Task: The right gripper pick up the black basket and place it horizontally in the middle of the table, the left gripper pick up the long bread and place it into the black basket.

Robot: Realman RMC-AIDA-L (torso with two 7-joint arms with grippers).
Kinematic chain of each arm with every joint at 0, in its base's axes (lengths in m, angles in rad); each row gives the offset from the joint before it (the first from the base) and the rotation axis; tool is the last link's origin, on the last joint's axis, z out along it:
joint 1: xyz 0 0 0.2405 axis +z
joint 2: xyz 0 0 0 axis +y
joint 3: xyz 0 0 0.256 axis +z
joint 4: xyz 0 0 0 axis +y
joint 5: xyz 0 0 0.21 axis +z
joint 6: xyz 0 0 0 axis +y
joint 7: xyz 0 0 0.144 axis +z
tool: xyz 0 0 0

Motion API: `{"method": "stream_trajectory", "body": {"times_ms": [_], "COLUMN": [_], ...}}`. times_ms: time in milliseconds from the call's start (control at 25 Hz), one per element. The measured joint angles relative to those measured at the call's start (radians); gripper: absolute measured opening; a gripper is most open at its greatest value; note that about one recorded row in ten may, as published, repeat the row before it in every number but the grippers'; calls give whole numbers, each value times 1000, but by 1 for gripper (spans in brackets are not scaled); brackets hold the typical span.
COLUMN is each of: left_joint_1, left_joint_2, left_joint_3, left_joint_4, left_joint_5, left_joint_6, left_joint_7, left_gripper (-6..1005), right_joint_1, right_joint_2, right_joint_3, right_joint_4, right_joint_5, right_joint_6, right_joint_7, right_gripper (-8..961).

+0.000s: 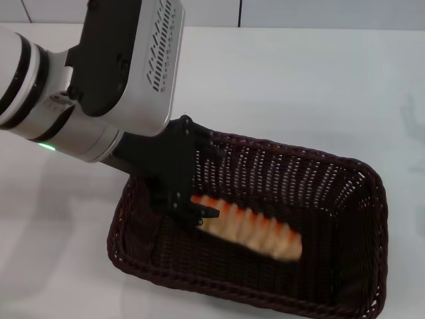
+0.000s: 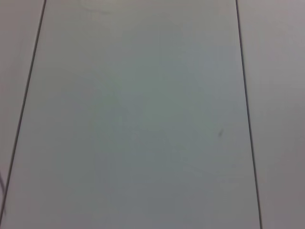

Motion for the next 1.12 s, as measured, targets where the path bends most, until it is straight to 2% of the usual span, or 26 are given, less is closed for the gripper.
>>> {"method": "stream_trajectory", "body": {"times_ms": [160, 280, 400, 560, 600, 640, 720, 760, 800, 880, 920, 960, 1000, 1080, 1120], "left_joint_1": [21, 45, 80, 134, 156, 156, 178, 178, 184, 192, 194, 194, 191, 179, 155], "left_joint_2": [1, 2, 3, 4, 3, 3, 3, 3, 3, 3, 5, 5, 7, 8, 9], "left_joint_3": [-11, -44, -86, -119, -126, -126, -128, -128, -126, -122, -115, -115, -110, -107, -115], "left_joint_4": [-10, -12, 2, 52, 93, 93, 168, 168, 201, 272, 351, 351, 406, 462, 530], "left_joint_5": [4, 0, -9, -24, -31, -31, -44, -44, -50, -74, -116, -116, -148, -178, -205], "left_joint_6": [25, 94, 234, 521, 676, 676, 918, 918, 1003, 1197, 1394, 1394, 1506, 1608, 1695], "left_joint_7": [-2, 4, 12, 21, 22, 22, 23, 23, 26, 30, 34, 34, 35, 34, 21], "left_gripper": [706, 826, 834, 834, 834, 834, 834, 834, 834, 834, 834, 834, 834, 834, 834], "right_joint_1": [7, 9, 12, 19, 27, 27, 46, 46, 56, 62, 73, 73, 83, 87, 98], "right_joint_2": [0, 0, 0, 0, 0, 0, 0, 0, 0, 0, 0, 0, 0, 0, 1], "right_joint_3": [-3, -5, -6, -4, -1, -1, 0, 0, 2, 4, 11, 11, 19, 23, 32], "right_joint_4": [1, 2, 2, 5, 12, 12, 29, 29, 37, 42, 51, 51, 61, 67, 78], "right_joint_5": [0, 0, 0, -1, -1, -1, 2, 2, 4, 4, 5, 5, 5, 5, 5], "right_joint_6": [0, 0, 0, 0, 0, 0, 1, 1, 3, 4, 8, 8, 11, 12, 12], "right_joint_7": [0, 0, 1, 2, 2, 2, 3, 3, 3, 4, 4, 4, 5, 6, 12], "right_gripper": [761, 761, 761, 760, 760, 760, 760, 760, 760, 760, 760, 760, 760, 760, 760]}}
